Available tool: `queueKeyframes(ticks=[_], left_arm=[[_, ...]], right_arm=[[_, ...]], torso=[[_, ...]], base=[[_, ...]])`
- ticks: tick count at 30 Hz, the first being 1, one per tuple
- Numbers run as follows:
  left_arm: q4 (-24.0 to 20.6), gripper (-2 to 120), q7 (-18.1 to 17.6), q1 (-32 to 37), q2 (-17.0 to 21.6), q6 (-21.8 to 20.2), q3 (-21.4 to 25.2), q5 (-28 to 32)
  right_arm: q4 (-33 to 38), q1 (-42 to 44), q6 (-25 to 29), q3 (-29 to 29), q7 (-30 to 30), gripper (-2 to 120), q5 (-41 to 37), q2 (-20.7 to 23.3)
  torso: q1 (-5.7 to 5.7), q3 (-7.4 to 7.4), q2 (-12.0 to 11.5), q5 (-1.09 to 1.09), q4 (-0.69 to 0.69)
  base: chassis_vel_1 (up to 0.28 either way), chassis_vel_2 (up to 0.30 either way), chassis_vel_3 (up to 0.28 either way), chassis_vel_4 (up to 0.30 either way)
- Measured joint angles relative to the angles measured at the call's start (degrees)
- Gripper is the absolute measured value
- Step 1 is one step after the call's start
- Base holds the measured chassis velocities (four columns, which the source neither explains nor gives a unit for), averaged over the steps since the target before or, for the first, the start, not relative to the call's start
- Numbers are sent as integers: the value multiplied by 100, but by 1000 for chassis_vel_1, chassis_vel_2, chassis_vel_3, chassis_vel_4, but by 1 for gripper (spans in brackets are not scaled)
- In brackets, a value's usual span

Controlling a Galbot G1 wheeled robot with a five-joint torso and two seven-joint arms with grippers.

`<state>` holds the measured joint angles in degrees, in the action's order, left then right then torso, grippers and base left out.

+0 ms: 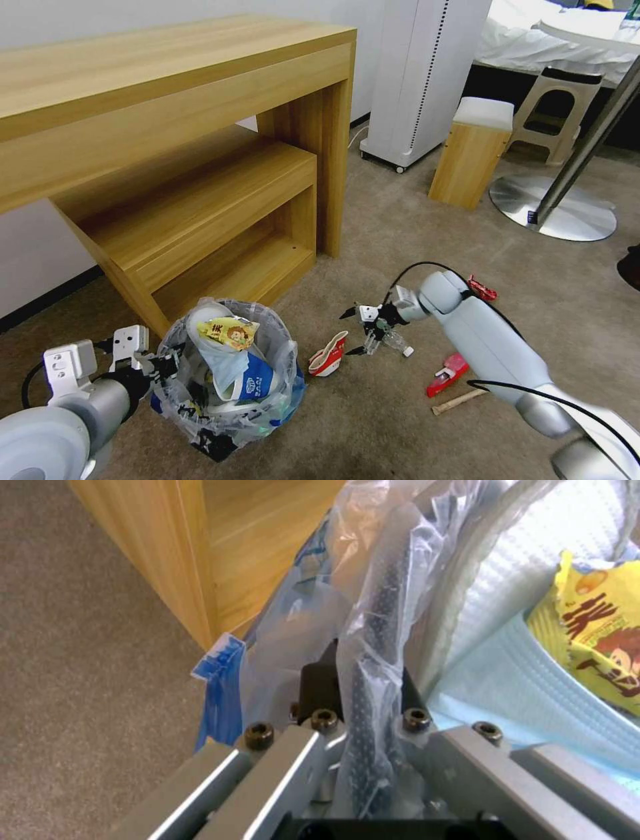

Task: Pick up the trash bin and place the garbage on the floor into it.

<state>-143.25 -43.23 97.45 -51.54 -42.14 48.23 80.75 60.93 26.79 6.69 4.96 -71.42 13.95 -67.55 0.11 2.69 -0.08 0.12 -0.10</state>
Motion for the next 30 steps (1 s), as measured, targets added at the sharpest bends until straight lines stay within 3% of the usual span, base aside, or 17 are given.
queueKeyframes(ticks=[15,30], left_arm=[[-1,1,33,-43,-92,0,-44,-59],[32,1,86,-179,-35,0,-65,-51]], right_arm=[[-846,-292,120,384,232,100,616,-667],[-1271,-263,137,424,453,100,927,-786]], torso=[[0,0,0,0,0],[0,0,0,1,-1]], base=[[0,0,0,0],[0,0,0,0]])
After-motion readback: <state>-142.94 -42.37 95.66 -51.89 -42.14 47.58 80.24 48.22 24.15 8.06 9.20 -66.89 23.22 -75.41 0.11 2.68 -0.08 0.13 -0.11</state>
